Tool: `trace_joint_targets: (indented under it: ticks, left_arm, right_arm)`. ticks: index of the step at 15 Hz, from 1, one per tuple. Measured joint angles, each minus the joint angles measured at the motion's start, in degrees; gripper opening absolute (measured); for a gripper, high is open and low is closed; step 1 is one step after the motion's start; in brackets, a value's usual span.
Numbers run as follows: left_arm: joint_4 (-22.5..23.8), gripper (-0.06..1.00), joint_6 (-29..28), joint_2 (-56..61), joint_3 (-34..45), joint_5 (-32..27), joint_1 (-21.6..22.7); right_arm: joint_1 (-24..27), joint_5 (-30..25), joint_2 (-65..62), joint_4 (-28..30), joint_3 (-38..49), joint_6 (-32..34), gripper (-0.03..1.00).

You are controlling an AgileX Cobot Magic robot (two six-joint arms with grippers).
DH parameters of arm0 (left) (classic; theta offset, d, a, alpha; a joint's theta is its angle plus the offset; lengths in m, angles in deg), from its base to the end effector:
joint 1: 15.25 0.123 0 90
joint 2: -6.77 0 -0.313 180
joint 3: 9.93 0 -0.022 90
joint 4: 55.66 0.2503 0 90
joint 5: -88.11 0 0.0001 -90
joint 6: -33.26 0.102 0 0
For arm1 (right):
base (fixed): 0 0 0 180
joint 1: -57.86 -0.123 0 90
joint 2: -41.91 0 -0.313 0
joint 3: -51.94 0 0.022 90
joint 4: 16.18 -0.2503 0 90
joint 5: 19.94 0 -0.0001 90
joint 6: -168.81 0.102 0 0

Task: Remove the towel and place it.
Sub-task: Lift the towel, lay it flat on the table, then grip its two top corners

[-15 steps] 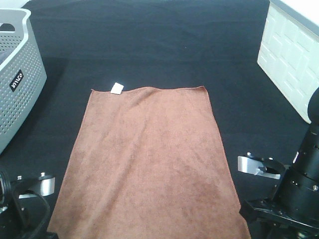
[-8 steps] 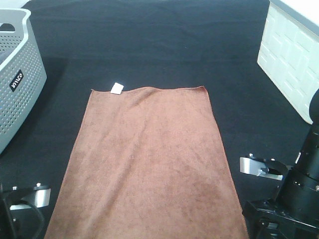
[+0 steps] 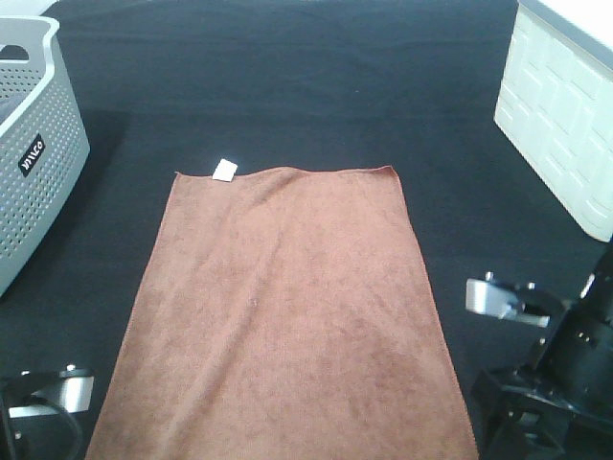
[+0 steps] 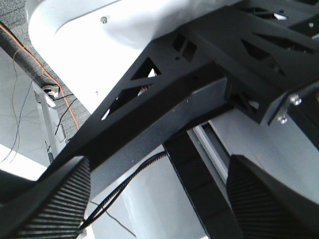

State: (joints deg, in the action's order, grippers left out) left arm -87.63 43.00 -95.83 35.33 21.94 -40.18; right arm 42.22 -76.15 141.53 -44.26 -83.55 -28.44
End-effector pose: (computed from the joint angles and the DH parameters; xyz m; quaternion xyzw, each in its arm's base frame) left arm 0.1378 -0.1185 0.1513 -0.1020 -0.9312 0.1693 0.3064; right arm 0.1716 0.0895 0.1519 0.1088 -0.9635 -0.1770 0.1688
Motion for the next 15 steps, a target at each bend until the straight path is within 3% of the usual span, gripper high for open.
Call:
trace_joint_targets:
  ticks: [8, 15]
  left_arm:
    - [1.9, 0.71, 1.0, 6.2, -1.3, -1.5, 0.0]
    - [21.0, 0.71, -14.3, 16.1, -14.9, -2.8, 0.0]
  right_arm:
    - [0.0, 0.9, -21.3, -0.1, 0.1, 6.4, 0.7]
    - [0.0, 1.2, -25.0, 0.1, 0.1, 8.9, 0.7]
